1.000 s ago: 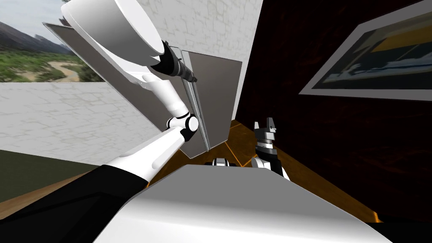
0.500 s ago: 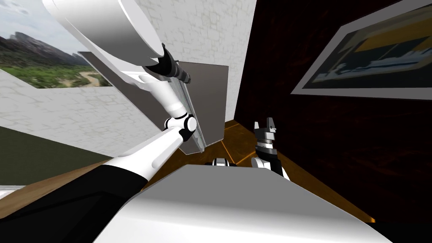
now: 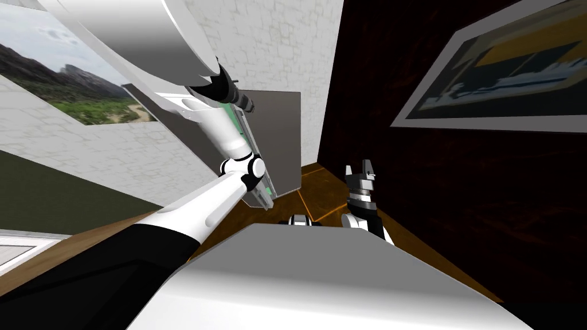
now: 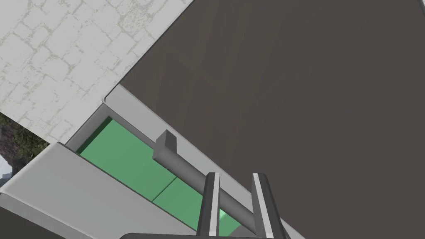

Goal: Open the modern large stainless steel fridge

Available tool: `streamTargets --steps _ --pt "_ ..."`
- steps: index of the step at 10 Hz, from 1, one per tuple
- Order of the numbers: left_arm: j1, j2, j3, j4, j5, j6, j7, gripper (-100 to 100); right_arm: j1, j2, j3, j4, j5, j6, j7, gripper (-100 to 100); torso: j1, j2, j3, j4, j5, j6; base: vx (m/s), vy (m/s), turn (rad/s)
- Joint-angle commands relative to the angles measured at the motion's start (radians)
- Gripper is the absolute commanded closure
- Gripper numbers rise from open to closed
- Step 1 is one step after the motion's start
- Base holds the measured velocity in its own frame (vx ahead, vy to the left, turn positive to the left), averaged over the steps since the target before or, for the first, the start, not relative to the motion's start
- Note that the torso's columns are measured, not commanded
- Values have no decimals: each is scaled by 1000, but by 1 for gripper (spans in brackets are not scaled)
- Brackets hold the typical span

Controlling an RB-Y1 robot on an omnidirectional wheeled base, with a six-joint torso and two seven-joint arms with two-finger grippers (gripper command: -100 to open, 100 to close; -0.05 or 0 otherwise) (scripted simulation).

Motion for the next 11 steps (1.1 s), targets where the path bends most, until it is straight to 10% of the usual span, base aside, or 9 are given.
streamTargets --steps 1,11 --pt "15 9 6 18 -5 -25 -4 -100 0 0 0 0 0 0 0 0 -1 -3 -2 -1 0 0 136 103 26" --pt "47 40 30 51 -22 -93 -7 -100 0 0 0 0 0 0 0 0 -14 6 4 2 -5 1 142 90 18"
